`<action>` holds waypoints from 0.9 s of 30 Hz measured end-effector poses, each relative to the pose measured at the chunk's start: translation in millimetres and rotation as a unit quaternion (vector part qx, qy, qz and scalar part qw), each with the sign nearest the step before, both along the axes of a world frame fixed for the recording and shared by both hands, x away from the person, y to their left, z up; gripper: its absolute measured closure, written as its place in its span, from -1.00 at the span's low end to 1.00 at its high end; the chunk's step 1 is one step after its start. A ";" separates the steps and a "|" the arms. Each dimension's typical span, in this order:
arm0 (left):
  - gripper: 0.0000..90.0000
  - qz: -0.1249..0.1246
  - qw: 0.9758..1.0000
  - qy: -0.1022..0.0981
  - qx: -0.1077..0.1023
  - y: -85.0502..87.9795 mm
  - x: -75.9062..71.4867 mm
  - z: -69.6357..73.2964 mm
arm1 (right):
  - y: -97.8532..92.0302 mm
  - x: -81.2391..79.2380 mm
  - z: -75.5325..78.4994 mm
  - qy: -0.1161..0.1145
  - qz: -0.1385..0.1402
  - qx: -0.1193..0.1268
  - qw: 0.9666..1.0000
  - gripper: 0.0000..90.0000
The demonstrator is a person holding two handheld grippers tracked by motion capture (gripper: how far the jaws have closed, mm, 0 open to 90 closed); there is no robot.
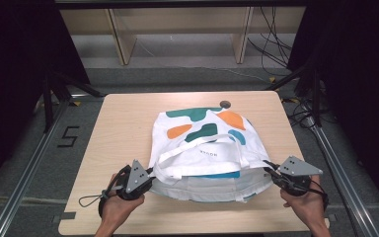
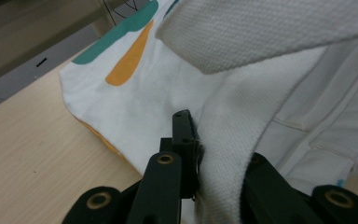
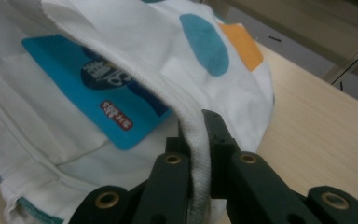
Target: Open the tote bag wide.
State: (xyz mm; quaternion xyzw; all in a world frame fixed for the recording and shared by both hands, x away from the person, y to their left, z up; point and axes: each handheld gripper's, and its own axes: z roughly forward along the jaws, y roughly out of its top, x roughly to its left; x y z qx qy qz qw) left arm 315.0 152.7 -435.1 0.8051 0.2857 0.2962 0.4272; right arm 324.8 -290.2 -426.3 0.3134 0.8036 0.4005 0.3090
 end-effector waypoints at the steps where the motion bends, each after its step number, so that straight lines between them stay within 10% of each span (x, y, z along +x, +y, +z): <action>1: 0.88 0.002 1.000 -0.007 0.001 1.1 0.4 4.7 | 1.3 0.5 3.5 -0.003 -0.003 0.007 1.000 0.96; 11: 0.92 0.004 0.997 -0.070 -0.039 7.2 0.4 58.0 | 4.4 6.8 56.9 -0.057 0.008 0.033 0.998 0.96; 27: 0.92 -0.022 0.983 -0.156 -0.095 14.4 -22.5 136.4 | -4.1 -16.9 134.9 -0.123 0.041 0.078 0.988 0.97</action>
